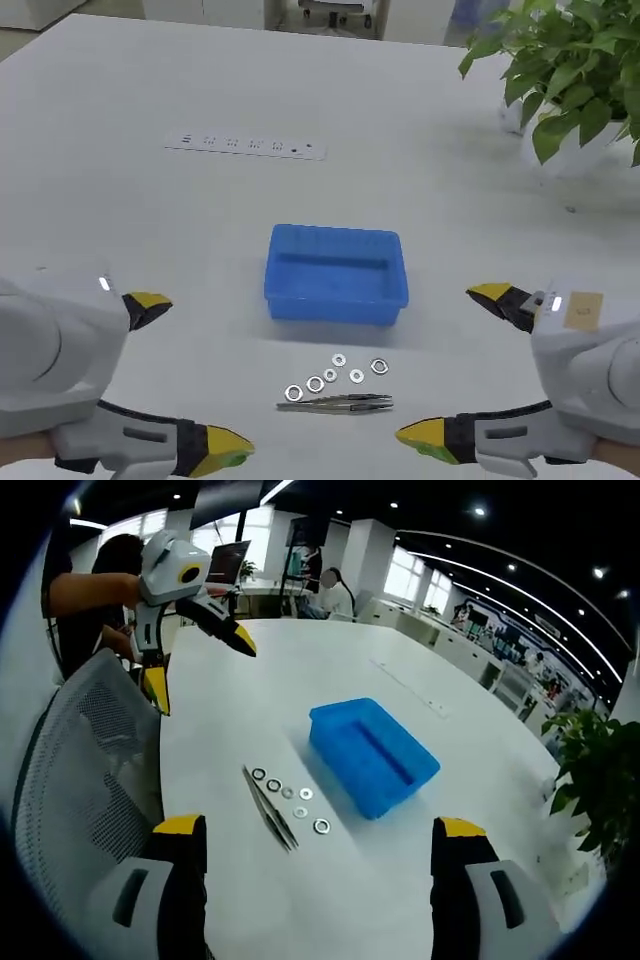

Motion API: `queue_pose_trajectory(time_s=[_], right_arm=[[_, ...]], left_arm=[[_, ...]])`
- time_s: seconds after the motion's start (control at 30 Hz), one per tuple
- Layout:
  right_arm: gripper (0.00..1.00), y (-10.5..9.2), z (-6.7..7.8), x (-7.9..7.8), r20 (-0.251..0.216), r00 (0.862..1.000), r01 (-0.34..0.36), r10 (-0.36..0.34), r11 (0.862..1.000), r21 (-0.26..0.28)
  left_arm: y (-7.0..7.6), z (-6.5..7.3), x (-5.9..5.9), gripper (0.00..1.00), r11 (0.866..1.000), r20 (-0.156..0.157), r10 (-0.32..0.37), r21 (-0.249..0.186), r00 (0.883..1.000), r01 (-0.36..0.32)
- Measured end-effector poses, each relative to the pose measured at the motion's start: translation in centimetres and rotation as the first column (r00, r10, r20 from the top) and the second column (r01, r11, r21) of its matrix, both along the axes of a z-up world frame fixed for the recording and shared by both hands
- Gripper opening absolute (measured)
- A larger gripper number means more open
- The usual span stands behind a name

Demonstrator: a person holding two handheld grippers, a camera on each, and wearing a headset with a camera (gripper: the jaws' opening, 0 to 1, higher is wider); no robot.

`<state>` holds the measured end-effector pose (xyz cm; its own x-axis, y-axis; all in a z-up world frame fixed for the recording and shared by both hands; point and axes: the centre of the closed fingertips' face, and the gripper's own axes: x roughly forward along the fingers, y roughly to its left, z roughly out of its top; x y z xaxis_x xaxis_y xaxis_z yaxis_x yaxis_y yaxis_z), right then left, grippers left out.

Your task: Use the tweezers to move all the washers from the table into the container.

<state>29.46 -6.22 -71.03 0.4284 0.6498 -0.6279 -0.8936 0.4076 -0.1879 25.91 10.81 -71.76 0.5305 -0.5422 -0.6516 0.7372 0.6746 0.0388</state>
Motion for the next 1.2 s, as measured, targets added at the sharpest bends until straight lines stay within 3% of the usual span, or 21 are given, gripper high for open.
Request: queue_pose_trajectory(time_s=[0.13,0.33,0.4,0.53,0.7,0.83,1.2], right_arm=[[0.94,-0.3,-0.1,0.0,-0.001,1.000,0.009,-0.009,1.000,-0.012],[0.93,-0.2,0.1,-0.1,-0.005,1.000,0.017,-0.017,1.000,0.010],[0.93,-0.3,0.0,-0.2,-0.009,1.000,0.017,-0.017,1.000,0.006],[0.92,-0.1,0.6,-0.1,0.000,1.000,0.016,-0.016,0.999,0.029],[0.91,0.0,0.7,0.3,0.017,1.000,0.008,-0.009,0.999,0.034],[0.90,0.3,0.7,0.2,0.006,1.000,0.004,-0.004,0.999,0.050],[0.90,0.1,-0.6,-0.2,-0.030,0.999,-0.017,0.018,1.000,0.020]], left_arm=[[0.0,0.1,0.1,0.99,1.000,0.004,-0.007,-0.004,1.000,0.007],[-0.5,0.5,0.2,0.99,1.000,0.010,-0.016,-0.026,1.000,0.017],[-0.8,0.8,0.2,0.99,0.998,0.016,-0.022,-0.058,1.000,0.023],[-0.4,0.6,0.0,0.99,0.999,0.006,-0.017,-0.036,1.000,0.017],[-0.3,1.0,0.0,0.98,0.998,0.005,-0.009,-0.054,1.000,0.009],[-0.1,0.7,0.3,0.98,0.998,-0.003,0.000,-0.060,1.000,0.000],[-0.3,0.0,0.7,0.97,0.998,-0.018,-0.009,-0.059,1.000,0.008]])
